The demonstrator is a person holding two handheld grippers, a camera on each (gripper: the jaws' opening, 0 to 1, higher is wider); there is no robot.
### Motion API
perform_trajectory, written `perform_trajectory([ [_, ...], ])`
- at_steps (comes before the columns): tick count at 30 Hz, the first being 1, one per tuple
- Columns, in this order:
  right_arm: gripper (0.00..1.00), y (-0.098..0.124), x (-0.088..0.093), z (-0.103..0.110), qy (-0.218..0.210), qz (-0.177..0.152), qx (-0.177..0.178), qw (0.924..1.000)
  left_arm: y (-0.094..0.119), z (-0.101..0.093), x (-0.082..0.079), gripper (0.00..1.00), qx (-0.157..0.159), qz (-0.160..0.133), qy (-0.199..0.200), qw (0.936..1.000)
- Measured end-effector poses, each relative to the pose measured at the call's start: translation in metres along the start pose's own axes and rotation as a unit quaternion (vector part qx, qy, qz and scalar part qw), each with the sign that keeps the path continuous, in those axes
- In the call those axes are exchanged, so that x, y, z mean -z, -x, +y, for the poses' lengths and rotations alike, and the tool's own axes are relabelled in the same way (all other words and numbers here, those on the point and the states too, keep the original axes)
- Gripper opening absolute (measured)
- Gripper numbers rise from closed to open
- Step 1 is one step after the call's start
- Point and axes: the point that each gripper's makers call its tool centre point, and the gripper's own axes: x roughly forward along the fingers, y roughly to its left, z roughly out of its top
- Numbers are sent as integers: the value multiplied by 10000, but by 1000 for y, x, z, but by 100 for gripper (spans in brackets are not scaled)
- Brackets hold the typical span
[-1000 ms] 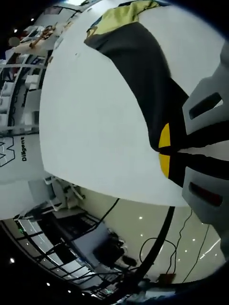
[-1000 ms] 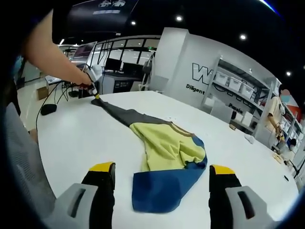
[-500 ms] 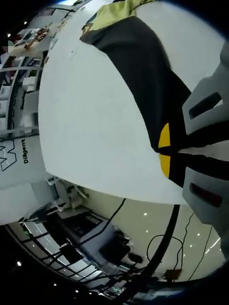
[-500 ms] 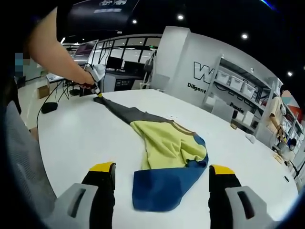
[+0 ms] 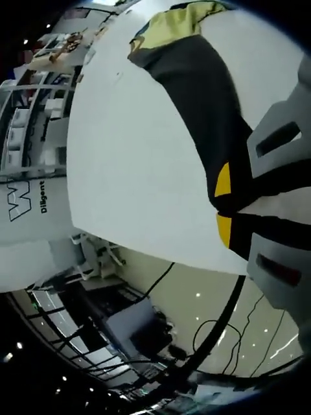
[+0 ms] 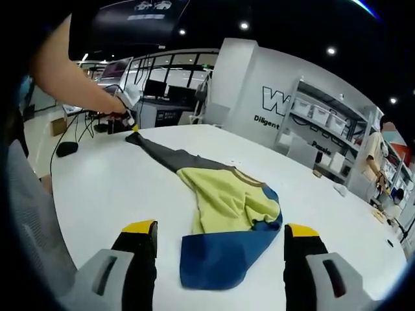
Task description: Fold the garment on the visible template until the final outline fits inside the template.
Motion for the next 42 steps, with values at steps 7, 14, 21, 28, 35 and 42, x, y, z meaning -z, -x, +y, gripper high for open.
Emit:
perform_trajectory([
  [7, 81, 1, -4, -2, -29, -82, 17, 10000, 14, -10, 36, 9, 14, 161, 340, 9993],
  [14, 81, 2, -6, 1, -6, -111, -24, 9999, 6, -20, 59, 11, 62, 324, 468, 9984],
  [21, 80, 2, -4, 0, 11, -86, -45, 10000, -1, -20, 51, 0, 148, 192, 535, 9983],
  [28, 80, 2, -5, 0, -6, -102, -44, 9999, 18, -11, 48, 0, 56, 221, 547, 9982],
  [35, 80, 1, -6, 1, 8, -111, -65, 9999, 23, 2, 65, 0, -3, 640, 408, 9971],
  [42, 80, 2, -5, 2, 30, -100, -73, 9999, 17, -1, 74, 0, -121, 659, 306, 9973],
])
